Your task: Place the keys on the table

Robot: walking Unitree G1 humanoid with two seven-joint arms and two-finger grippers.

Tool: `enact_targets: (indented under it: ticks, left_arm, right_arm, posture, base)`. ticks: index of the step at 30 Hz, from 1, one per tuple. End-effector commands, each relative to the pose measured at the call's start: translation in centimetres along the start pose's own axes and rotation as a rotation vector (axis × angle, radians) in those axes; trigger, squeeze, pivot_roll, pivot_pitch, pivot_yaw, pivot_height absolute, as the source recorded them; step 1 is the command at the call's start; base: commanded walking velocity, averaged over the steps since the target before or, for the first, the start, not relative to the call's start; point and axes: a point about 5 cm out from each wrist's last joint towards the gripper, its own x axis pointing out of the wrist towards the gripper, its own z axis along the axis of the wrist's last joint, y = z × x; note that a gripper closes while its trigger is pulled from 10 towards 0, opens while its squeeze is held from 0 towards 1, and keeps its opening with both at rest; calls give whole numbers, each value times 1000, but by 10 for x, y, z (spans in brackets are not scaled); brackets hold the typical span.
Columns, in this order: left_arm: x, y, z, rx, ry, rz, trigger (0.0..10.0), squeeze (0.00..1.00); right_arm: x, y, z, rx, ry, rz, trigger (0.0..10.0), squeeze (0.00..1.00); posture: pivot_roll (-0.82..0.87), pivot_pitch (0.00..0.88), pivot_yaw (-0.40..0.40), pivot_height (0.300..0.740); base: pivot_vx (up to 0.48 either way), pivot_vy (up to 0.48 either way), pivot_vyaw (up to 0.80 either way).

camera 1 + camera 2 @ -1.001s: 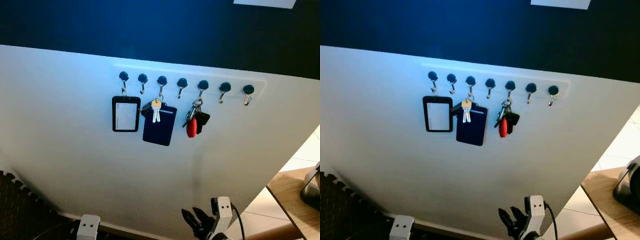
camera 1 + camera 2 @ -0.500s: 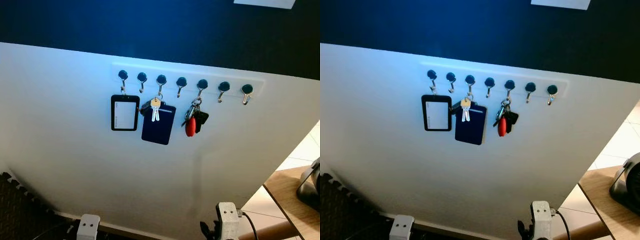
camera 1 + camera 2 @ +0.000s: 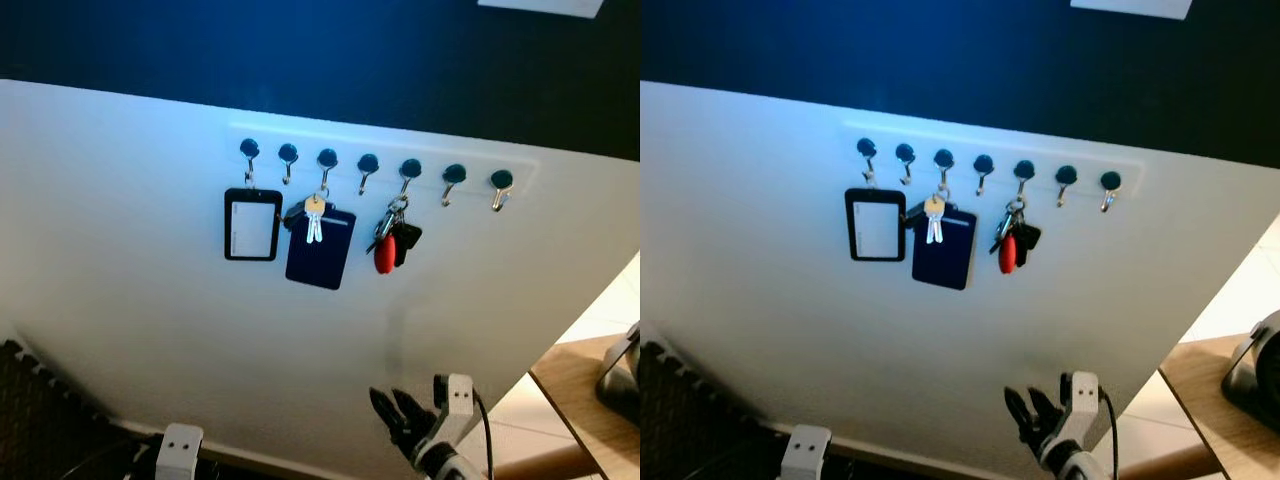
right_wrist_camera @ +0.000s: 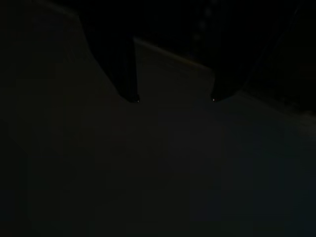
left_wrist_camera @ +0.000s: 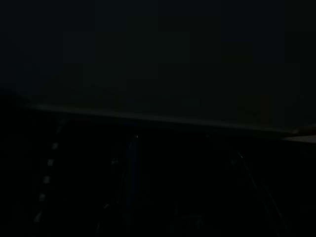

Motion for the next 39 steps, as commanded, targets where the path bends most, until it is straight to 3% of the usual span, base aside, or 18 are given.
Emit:
enact_targets:
  ticks: [1, 3, 5, 11, 15, 19, 29, 39]
  left_arm:
    - [-2, -8, -1, -23, -25, -67, 10000, 0]
    - [-2, -8, -1, -23, -25, -67, 10000, 0]
    - [-3, -11, 4, -19, -62, -168, 10000, 0]
    - [-4, -9, 6, -4, -79, -193, 10000, 0]
    - [-2, -8, 14, 5, -112, -209, 10000, 0]
    - [0, -8, 19, 1, -139, -217, 10000, 0]
    - [-1, -11, 19, 6, -148, -231, 10000, 0]
    - [-1, -11, 20, 16, -142, -242, 10000, 0]
  right_arm:
    - [-3, 2, 5, 34, -38, 65, 10000, 0]
    - [-3, 2, 5, 34, -38, 65, 10000, 0]
    - [-3, 13, 24, 115, -130, 224, 10000, 0]
    - [-4, 33, 41, 136, -189, 396, 10000, 0]
    - [-5, 57, 68, 183, -284, 556, 10000, 0]
    - [-3, 72, 86, 189, -312, 635, 10000, 0]
    - [-1, 93, 126, 141, -421, 727, 10000, 0]
    - [-5, 88, 132, 112, -444, 652, 10000, 0]
  posture:
    - [65, 74, -66, 740]
    - [65, 74, -66, 740]
    - [65, 68, -62, 740]
    - [72, 63, -51, 740]
    - [81, 66, -53, 740]
    - [74, 68, -46, 740]
    - [76, 65, -44, 740]
    - [75, 67, -37, 740]
  base:
    - [0, 0, 0]
    - [0, 0, 0]
    - [0, 0, 0]
    - [0, 0, 0]
    - [0, 0, 0]
    - [0, 0, 0]
    - [0, 0, 0]
    - [0, 0, 0]
